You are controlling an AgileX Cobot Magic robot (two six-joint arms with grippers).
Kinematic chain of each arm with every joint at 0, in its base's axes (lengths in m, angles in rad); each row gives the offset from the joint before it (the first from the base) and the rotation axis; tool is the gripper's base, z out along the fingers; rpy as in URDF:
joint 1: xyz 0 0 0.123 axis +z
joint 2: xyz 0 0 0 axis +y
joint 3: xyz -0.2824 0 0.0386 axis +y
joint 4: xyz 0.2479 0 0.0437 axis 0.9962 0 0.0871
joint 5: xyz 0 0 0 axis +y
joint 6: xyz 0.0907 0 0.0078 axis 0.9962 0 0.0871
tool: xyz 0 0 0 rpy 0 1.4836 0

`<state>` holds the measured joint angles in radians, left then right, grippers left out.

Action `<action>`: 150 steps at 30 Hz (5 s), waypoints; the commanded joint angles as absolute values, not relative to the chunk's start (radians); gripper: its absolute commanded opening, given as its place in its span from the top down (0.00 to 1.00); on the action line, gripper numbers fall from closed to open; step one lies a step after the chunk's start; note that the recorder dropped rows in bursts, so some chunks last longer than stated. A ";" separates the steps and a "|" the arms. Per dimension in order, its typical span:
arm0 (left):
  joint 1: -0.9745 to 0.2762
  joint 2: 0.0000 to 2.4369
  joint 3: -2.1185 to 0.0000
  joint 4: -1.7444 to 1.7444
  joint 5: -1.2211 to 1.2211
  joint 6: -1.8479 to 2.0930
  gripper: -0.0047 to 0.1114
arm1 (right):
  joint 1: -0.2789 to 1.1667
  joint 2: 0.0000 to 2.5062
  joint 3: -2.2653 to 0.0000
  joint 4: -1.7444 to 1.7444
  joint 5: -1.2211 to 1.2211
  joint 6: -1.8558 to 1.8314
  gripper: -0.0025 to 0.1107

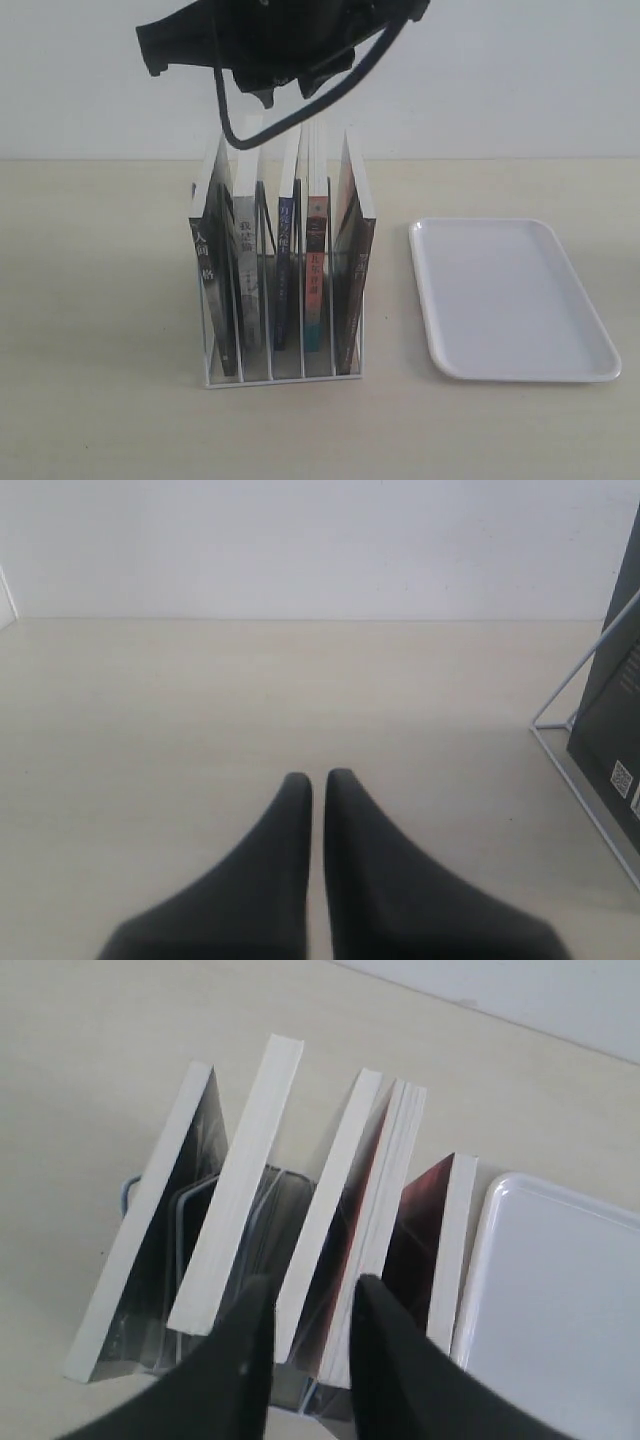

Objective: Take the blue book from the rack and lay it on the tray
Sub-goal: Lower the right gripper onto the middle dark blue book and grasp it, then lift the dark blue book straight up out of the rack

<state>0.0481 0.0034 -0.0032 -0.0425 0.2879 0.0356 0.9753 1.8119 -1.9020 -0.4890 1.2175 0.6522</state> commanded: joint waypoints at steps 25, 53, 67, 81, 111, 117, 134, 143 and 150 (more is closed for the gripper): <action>0.048 0.000 0.000 -0.041 0.284 0.033 0.92 | 0.947 1.896 -1.907 -0.434 1.220 0.690 0.75; 0.048 0.000 0.000 -0.041 0.284 0.033 0.92 | 0.937 1.946 -1.835 -0.436 1.148 0.737 0.62; 0.048 0.000 0.000 -0.041 0.284 0.033 0.92 | 0.937 1.951 -1.835 -0.434 1.146 0.764 0.62; 0.048 0.000 0.000 -0.041 0.284 0.033 0.92 | 0.937 1.987 -1.835 -0.444 1.150 0.769 0.62; 0.048 0.000 0.000 -0.041 0.284 0.033 0.92 | 0.914 2.025 -1.835 -0.392 1.135 0.759 0.62; 0.048 0.000 0.000 -0.041 0.284 0.033 0.92 | 0.914 2.032 -1.837 -0.418 1.142 0.749 0.98; 0.048 0.000 0.000 -0.041 0.284 0.033 0.92 | 0.916 1.840 -1.837 -0.482 1.134 0.735 0.98; 0.048 0.000 0.000 -0.041 0.284 0.033 0.92 | 0.916 1.737 -1.837 -0.478 1.159 0.670 0.98; 0.048 0.000 0.000 -0.041 0.284 0.033 0.92 | 0.916 1.648 -1.837 -0.438 1.159 0.628 0.98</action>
<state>0.0481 0.0034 -0.0032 -0.0425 0.2879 0.0356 0.9194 1.7000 -1.8319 -0.4162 1.1645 0.6551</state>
